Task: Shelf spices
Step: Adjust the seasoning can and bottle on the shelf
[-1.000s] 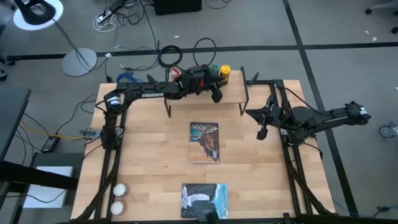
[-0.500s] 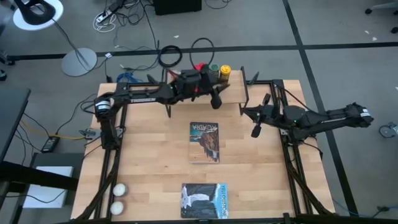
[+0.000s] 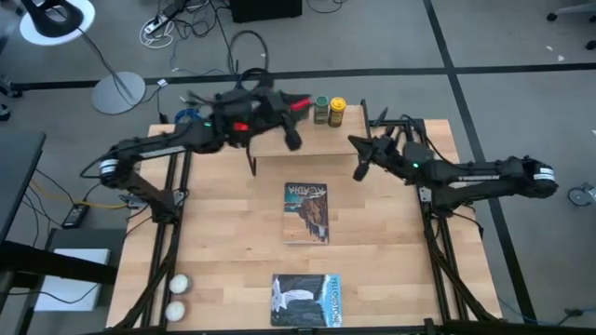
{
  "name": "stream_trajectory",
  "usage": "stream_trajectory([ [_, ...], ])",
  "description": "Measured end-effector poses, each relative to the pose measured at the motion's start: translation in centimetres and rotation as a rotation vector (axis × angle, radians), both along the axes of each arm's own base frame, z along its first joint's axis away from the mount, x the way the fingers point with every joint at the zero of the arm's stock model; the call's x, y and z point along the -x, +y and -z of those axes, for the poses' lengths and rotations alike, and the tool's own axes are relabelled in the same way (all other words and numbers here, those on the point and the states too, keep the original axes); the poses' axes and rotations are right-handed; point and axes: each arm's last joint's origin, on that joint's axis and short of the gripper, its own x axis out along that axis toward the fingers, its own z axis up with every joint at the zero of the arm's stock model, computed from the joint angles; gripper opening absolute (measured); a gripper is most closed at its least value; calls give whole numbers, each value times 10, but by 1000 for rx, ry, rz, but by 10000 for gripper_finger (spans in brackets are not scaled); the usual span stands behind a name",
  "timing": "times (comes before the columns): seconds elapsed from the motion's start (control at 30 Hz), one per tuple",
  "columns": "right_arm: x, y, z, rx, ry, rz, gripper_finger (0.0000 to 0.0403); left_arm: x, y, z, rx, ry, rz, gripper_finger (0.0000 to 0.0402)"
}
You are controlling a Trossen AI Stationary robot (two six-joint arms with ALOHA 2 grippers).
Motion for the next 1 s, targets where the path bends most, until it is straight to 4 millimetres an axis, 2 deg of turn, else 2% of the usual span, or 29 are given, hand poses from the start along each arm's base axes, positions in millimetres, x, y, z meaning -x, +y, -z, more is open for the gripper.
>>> stream_trajectory([
  [0.13,-15,-18,2,-18,41,63,1,26,9,-1,31,123,-180,103],
  [0.33,-37,-40,6,-38,103,118,1,42,23,2,67,208,-288,103],
  [0.53,-51,-47,15,-68,132,125,0,59,63,14,125,295,-412,103],
  [0.7,-53,-52,21,-78,155,141,0,69,93,21,161,315,-412,103],
  [0.83,-53,-54,23,-89,151,150,0,71,123,32,216,367,-408,103],
  [1.0,-53,-54,23,-90,152,150,0,57,156,45,293,467,-360,103],
])
